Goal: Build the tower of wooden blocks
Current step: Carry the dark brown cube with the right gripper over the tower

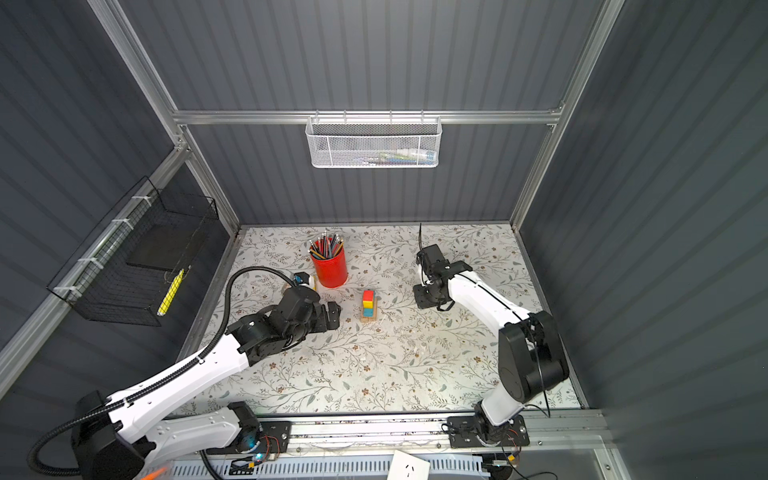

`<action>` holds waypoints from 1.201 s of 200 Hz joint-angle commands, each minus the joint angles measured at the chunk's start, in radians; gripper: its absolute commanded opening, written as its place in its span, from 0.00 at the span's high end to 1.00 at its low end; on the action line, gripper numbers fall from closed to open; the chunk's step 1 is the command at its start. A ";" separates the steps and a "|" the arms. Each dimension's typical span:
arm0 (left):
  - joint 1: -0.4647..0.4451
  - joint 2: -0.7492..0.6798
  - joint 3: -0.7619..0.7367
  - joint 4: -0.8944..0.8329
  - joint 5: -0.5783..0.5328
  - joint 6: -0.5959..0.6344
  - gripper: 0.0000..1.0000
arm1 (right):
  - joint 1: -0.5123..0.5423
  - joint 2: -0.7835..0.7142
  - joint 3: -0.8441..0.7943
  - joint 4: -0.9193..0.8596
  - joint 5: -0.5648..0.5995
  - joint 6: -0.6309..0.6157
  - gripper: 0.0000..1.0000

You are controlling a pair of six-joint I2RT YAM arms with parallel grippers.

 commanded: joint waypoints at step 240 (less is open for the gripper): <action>0.020 -0.135 -0.032 -0.188 -0.150 -0.018 0.00 | 0.244 0.571 0.921 -0.550 -0.212 -0.800 0.72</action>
